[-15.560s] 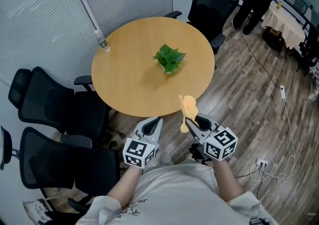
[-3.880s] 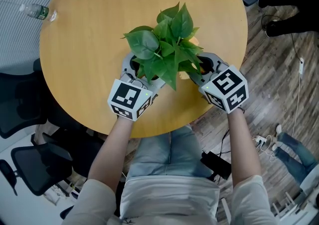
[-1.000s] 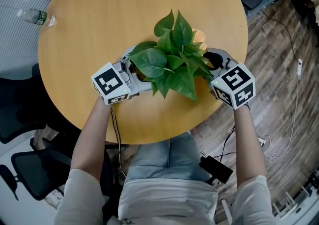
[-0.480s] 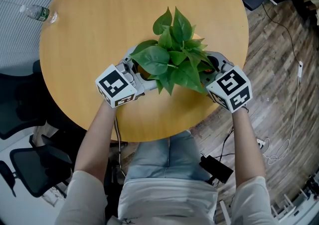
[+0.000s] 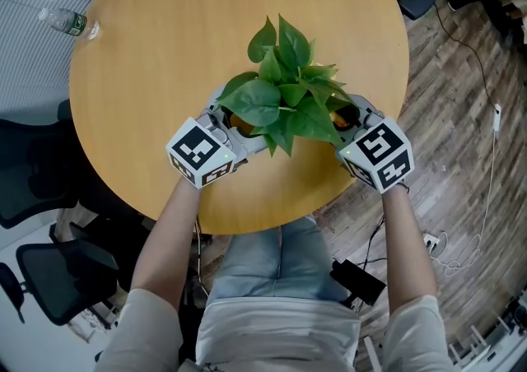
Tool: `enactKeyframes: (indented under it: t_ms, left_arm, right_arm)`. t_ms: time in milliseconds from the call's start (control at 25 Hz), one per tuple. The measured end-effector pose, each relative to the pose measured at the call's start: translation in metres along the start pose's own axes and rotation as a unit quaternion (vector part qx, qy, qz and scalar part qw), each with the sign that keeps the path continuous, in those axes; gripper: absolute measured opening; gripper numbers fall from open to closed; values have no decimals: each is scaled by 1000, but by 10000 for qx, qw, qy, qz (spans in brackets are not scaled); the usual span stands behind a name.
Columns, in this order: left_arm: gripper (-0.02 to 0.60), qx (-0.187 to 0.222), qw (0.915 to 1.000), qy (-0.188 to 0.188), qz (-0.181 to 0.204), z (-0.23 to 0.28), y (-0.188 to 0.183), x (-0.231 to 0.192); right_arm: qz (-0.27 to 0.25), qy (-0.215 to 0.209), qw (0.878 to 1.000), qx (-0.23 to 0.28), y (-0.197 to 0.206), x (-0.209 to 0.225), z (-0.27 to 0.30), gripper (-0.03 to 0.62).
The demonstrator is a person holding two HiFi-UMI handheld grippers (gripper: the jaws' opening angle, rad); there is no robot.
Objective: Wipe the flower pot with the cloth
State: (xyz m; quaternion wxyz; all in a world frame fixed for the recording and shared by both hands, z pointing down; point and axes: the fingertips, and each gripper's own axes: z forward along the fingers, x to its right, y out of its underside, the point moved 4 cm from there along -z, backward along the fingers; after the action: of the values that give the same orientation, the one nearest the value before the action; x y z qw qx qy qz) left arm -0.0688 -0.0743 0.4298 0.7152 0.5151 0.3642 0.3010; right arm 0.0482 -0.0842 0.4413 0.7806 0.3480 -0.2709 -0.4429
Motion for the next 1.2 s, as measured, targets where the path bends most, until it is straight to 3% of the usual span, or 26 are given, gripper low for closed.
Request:
enactKeyframes:
  t_ms: [680, 1200]
  left_arm:
    - [462, 82, 9942, -1039, -253, 7, 2, 14]
    - [461, 12, 9841, -1705, -493, 9, 2, 19]
  right_arm:
    - [30, -31, 10000, 12, 10, -12, -11, 84]
    - [-57, -175, 9998, -60, 13, -31, -11, 84]
